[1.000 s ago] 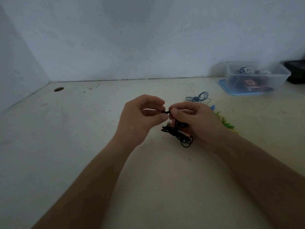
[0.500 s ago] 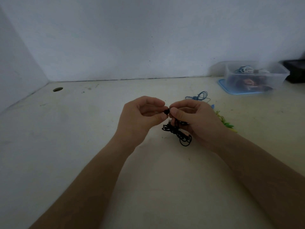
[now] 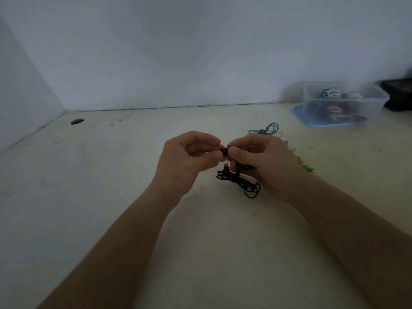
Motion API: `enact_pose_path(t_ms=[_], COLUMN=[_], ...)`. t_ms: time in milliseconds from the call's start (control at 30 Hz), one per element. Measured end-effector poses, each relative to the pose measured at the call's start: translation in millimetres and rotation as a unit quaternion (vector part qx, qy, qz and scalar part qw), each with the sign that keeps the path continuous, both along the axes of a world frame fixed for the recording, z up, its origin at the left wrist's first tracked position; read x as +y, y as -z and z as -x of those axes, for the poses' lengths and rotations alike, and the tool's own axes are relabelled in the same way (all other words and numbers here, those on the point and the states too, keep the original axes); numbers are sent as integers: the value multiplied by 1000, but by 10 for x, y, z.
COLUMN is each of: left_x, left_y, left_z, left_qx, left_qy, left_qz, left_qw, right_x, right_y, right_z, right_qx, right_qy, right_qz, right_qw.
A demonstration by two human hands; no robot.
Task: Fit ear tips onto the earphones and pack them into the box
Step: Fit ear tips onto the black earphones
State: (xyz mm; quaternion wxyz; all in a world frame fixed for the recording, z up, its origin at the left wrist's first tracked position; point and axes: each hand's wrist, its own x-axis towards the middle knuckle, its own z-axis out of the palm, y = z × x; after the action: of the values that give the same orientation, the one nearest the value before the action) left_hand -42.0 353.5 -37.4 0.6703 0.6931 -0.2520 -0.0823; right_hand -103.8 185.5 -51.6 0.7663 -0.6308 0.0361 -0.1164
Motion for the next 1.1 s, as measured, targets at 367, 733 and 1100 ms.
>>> enact_pose_path(t_ms=[367,733,1100], left_x=[-15,-18,1], left_y=[39,47,48], left_z=[-10,-12,-26], left_qx=[48,70,62], left_qy=[17,29,40], left_qz=[22,34,22], left_qw=[998,997,997], right_x=[-12,-19,-23], right_y=[-14,-24,-35], right_z=[29,42,48], right_qx=[-22,-40,-32], right_qy=[17,26,-1], right_qz=[70,117,99], right_qw=[997,992,995])
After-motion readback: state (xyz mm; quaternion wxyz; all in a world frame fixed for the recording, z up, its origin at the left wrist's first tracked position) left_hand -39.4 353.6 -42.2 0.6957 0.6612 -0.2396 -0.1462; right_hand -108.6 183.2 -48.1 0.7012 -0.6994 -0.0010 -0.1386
